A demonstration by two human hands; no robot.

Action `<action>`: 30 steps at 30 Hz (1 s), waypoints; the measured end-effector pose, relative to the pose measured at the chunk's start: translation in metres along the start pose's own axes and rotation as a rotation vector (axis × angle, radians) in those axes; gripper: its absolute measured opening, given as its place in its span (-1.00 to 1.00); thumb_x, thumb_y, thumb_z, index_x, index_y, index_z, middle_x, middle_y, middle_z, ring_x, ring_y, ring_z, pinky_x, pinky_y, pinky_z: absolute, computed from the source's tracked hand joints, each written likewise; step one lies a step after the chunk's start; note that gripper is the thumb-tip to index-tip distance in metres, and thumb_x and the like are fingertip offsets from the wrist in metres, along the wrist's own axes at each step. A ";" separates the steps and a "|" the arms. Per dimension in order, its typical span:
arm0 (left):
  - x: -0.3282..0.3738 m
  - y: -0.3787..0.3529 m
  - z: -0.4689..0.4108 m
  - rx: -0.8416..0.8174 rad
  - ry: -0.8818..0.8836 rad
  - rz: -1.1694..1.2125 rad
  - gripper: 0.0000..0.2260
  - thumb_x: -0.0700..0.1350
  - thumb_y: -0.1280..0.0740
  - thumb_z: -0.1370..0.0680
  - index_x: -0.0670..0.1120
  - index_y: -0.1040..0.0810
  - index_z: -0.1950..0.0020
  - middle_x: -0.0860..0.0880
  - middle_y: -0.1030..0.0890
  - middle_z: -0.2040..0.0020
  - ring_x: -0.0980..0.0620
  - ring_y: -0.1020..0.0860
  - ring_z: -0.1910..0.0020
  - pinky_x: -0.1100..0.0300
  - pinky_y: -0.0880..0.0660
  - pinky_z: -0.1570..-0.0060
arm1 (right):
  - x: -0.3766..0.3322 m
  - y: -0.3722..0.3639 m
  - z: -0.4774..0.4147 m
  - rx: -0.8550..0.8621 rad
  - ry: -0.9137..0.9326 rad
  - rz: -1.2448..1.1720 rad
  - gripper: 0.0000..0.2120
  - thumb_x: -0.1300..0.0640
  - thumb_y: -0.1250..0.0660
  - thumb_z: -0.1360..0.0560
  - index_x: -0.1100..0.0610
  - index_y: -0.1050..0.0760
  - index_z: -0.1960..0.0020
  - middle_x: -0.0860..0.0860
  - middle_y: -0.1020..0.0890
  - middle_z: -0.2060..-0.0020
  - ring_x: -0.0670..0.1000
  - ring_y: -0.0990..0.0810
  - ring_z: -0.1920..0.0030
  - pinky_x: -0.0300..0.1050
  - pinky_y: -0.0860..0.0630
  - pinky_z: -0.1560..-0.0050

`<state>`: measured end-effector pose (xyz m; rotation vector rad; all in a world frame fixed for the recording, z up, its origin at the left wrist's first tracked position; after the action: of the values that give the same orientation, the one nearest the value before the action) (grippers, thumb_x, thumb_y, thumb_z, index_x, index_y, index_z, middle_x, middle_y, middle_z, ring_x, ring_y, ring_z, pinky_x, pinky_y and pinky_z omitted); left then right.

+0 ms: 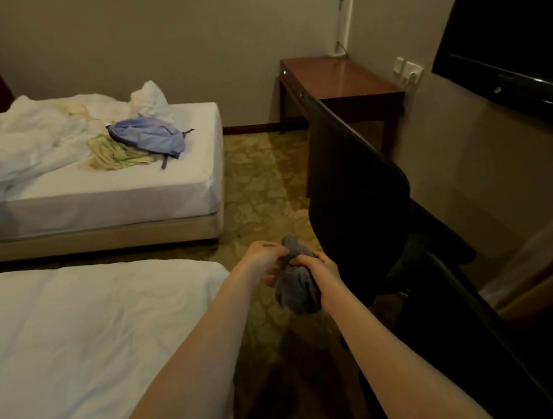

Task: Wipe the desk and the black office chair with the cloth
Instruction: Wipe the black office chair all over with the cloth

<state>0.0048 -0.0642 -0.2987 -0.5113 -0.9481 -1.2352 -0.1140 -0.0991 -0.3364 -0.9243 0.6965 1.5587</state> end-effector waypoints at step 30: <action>0.232 0.091 -0.320 0.017 -0.034 -0.009 -0.75 0.07 -0.23 -0.55 -0.10 -0.52 -0.03 -0.05 -0.55 0.10 -0.01 -0.51 0.16 0.15 -0.42 0.20 | -0.251 -0.132 -0.309 -0.041 0.148 0.022 -0.56 0.21 -0.44 -0.40 0.14 -0.46 -0.25 0.01 -0.53 0.15 0.08 -0.53 0.01 -0.03 -0.51 -0.06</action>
<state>0.2036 -0.4163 -0.2643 -0.5167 -0.9900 -1.2283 0.0861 -0.4617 -0.2745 -1.0737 0.7838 1.5403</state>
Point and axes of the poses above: each hand's wrist, its own z-axis away from the middle knuckle, its own y-axis out of the back of the hand, x = y × z, the point moved 6 cm from there along -z, towards the middle knuckle
